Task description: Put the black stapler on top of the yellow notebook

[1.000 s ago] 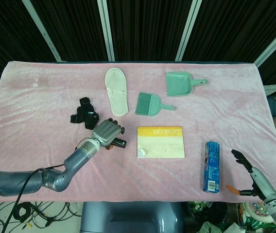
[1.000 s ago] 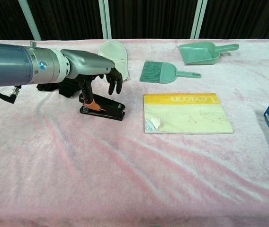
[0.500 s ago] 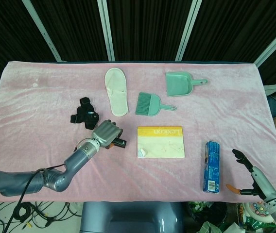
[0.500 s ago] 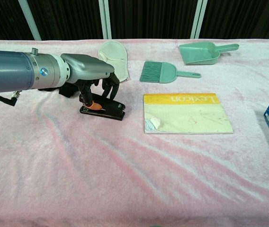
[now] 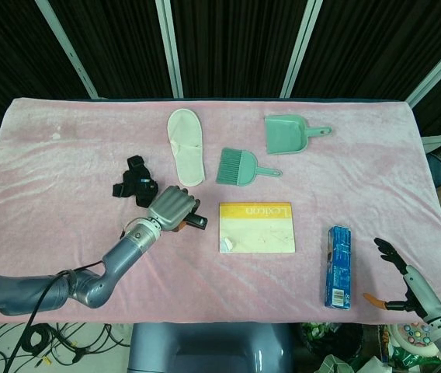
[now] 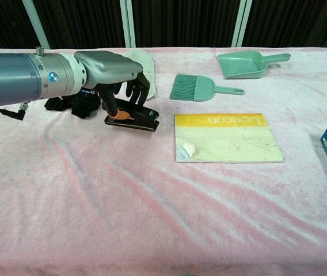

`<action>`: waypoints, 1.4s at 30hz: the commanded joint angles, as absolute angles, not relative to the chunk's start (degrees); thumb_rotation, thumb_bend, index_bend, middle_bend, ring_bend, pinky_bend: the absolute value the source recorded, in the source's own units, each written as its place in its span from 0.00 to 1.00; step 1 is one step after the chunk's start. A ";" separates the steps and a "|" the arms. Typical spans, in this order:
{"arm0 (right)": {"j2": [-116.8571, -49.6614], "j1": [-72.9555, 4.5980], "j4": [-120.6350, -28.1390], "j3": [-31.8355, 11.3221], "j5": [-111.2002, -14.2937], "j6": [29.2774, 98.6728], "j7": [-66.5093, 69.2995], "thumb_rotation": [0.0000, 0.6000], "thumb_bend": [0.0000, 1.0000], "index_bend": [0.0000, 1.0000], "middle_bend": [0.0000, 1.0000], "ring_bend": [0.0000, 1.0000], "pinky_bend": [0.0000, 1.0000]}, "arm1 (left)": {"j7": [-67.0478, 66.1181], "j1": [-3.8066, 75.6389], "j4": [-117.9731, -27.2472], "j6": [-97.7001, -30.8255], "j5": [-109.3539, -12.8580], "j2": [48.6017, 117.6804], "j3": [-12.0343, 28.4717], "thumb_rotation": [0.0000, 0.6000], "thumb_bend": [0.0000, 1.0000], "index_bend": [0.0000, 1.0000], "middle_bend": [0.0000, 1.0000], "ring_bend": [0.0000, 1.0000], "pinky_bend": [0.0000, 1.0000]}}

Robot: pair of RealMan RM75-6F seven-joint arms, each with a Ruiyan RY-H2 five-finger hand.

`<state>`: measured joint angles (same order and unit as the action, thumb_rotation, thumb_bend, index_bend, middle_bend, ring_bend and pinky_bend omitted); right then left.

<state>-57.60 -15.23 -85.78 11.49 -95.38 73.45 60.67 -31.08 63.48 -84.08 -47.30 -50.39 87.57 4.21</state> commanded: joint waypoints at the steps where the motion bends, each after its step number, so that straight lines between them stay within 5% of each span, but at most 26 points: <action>1: -57.60 -15.16 -85.78 11.33 -95.15 73.28 60.34 1.00 0.12 0.01 0.01 0.07 0.12 | -32.45 63.89 -87.02 -49.46 -49.35 86.42 6.06 1.00 0.44 0.53 0.55 0.35 0.44; 14: -58.16 -15.21 -85.86 10.71 -94.02 71.27 58.36 1.00 0.12 0.01 0.01 0.07 0.12 | -41.23 71.75 -85.25 -51.73 -37.09 94.46 13.46 1.00 0.44 0.54 0.55 0.35 0.44; 25: -57.86 -14.81 -86.32 10.19 -93.87 71.48 57.66 1.00 0.12 0.01 0.01 0.07 0.12 | -46.53 77.54 -77.85 -51.12 -29.02 102.32 15.02 1.00 0.44 0.55 0.55 0.36 0.46; 42: -57.62 -14.20 -86.39 9.58 -93.89 71.97 57.67 1.00 0.12 0.01 0.01 0.07 0.12 | -41.35 78.97 -66.90 -48.46 -32.30 110.42 16.62 1.00 0.42 0.53 0.52 0.34 0.44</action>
<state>-57.61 -14.20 -86.38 9.59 -93.89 71.98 57.67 -41.81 78.87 -67.51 -48.89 -31.90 109.91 16.53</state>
